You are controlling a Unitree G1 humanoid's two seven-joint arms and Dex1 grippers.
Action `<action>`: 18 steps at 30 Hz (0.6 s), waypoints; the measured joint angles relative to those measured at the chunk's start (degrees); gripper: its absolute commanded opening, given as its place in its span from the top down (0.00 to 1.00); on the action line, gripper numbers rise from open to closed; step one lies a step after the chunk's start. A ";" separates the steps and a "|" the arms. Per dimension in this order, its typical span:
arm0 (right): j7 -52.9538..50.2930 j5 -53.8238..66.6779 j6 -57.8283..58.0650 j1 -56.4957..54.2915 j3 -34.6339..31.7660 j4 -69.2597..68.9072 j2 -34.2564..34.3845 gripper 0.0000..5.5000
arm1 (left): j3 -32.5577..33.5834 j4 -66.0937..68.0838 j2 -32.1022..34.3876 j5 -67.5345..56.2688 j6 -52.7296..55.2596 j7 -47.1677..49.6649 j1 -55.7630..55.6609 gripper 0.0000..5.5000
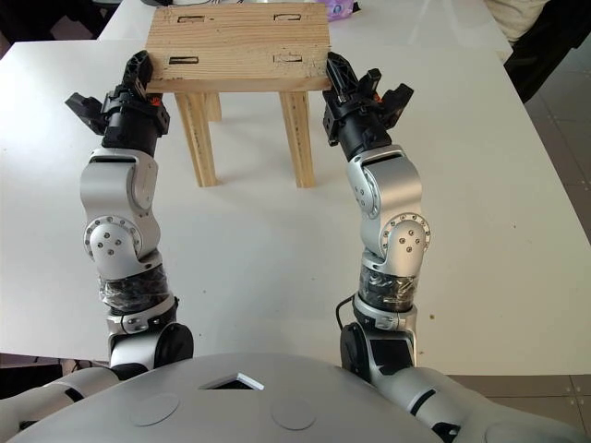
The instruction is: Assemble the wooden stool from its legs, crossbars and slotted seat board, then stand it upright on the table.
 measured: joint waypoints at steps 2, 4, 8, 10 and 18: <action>0.82 -0.74 0.71 0.08 -0.02 -0.25 -0.11 0.68 | 0.14 -0.34 0.10 1.21 0.63 -2.32 0.93 0.61; 1.94 -2.86 0.89 0.66 -0.53 -0.63 -0.74 0.62 | 0.56 -1.24 0.56 1.49 0.85 -3.97 2.10 0.54; 4.06 -4.96 0.51 0.43 -3.38 -2.79 -2.42 0.52 | 3.51 -1.99 0.62 1.85 -0.35 -3.92 3.32 0.43; 5.17 -4.98 0.38 -0.54 -3.73 -3.85 -2.21 0.47 | 4.24 -2.04 0.58 1.79 -0.41 -3.35 3.35 0.38; 12.94 -6.06 1.00 -1.68 -5.08 -8.02 -5.59 0.22 | 7.69 -3.59 0.78 -0.31 -0.25 -3.18 3.56 0.13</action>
